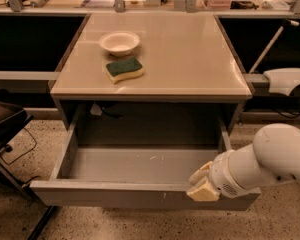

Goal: Open top drawer

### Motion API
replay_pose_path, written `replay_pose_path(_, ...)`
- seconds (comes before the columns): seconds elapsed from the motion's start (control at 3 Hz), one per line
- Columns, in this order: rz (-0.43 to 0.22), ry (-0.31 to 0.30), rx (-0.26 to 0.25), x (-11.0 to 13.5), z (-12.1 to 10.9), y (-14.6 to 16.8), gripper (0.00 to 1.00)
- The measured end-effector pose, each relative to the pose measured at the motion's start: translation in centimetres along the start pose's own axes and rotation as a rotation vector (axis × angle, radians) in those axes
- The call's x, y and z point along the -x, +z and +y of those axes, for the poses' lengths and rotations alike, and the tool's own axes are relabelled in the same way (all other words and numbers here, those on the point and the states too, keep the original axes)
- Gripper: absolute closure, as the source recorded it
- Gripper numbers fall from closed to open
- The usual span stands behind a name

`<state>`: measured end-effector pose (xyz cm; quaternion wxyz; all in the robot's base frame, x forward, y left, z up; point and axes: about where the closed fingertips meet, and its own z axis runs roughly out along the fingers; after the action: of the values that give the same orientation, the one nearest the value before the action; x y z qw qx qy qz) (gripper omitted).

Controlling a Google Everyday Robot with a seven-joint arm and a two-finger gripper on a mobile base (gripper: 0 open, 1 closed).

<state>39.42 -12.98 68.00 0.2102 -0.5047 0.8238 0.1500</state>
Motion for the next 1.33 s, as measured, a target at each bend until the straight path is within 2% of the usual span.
replay_pose_path(0.67, -0.001, 0.017, 0.007, -1.04, 0.6, -0.84, 1.0)
replay_pose_path(1.0, -0.001, 0.017, 0.007, -1.03, 0.6, -0.85, 0.84)
replay_pose_path(1.33, -0.001, 0.017, 0.007, -1.03, 0.6, -0.85, 0.6)
